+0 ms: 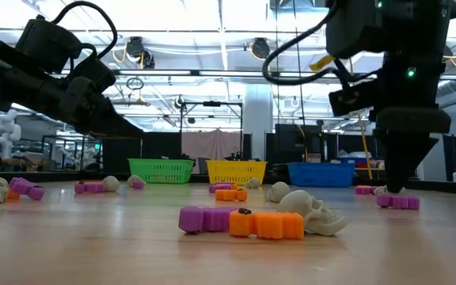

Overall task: Sort Halloween decoration
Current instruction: Put the white skull toy into the yellow bin

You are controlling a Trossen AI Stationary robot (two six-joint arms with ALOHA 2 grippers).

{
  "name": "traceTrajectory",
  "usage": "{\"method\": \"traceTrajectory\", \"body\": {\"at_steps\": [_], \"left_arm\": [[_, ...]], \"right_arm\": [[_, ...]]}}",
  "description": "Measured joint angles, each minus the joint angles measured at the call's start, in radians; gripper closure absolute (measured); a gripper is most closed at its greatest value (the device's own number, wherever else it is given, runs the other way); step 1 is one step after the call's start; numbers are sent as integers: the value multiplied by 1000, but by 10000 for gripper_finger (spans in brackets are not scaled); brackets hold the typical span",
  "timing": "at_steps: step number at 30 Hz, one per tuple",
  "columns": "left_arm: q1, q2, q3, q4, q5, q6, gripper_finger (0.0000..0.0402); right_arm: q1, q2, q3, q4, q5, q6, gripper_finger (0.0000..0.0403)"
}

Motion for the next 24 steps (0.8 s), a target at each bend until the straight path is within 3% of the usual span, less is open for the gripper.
{"method": "traceTrajectory", "body": {"at_steps": [15, 24], "left_arm": [[0, 0, 0, -3, 0, 0, 389], [0, 0, 0, -3, 0, 0, 389]], "right_arm": [[-11, 23, 0, -2, -10, 18, 303], [-19, 39, -5, -4, -35, 16, 306]]}}
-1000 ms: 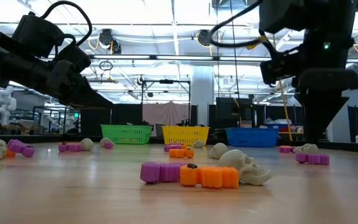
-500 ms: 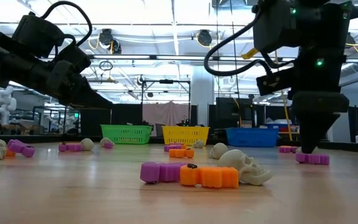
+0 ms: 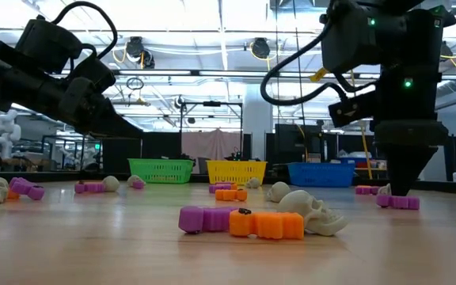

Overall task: Sort Halloween decoration
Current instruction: Put the white skull toy into the yellow bin

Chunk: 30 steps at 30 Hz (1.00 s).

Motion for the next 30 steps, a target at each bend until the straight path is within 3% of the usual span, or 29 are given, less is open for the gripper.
{"method": "traceTrajectory", "body": {"at_steps": [9, 19, 30], "left_arm": [[0, 0, 0, -1, 0, 0, 389], [0, 0, 0, -1, 0, 0, 389], [0, 0, 0, 0, 0, 1, 389]], "right_arm": [[0, 13, -16, 24, 5, -21, 269], [0, -32, -21, 52, -3, -53, 366], [0, -134, -21, 112, -3, -77, 374]]}}
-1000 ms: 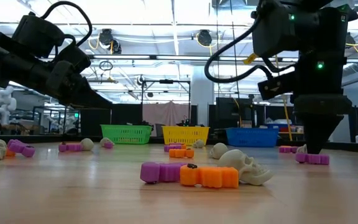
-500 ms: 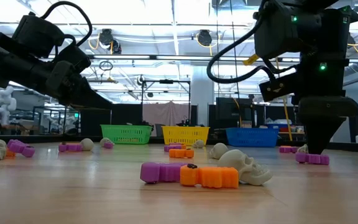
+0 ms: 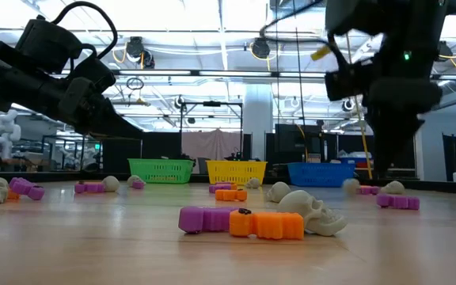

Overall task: Sort Halloween decoration
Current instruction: Put the white skull toy into the yellow bin

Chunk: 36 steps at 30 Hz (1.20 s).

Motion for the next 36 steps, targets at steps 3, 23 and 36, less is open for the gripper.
{"method": "traceTrajectory", "body": {"at_steps": [3, 23, 36], "left_arm": [[0, 0, 0, 0, 0, 0, 389], [0, 0, 0, 0, 0, 0, 389], [0, 0, 0, -1, 0, 0, 389]], "right_arm": [[-3, -29, 0, 19, 7, -4, 395], [-363, -28, 1, 49, 39, -419, 220], [-466, 96, 3, 112, -106, -438, 201]]}}
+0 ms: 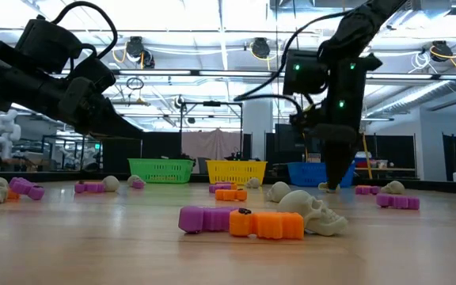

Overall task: Sort Halloween decoration
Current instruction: Put the white skull toy into the yellow bin

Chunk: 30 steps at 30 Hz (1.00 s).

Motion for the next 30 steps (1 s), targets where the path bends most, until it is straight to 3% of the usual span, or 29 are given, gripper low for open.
{"method": "traceTrajectory", "body": {"at_steps": [6, 17, 30], "left_arm": [[0, 0, 0, -3, 0, 0, 389], [0, 0, 0, -3, 0, 0, 389], [0, 0, 0, -3, 0, 0, 389]], "right_arm": [[-16, 35, 1, 41, -9, -12, 229], [-23, 36, 2, 54, -49, -38, 357], [-22, 30, 88, 51, -104, -73, 352]]}}
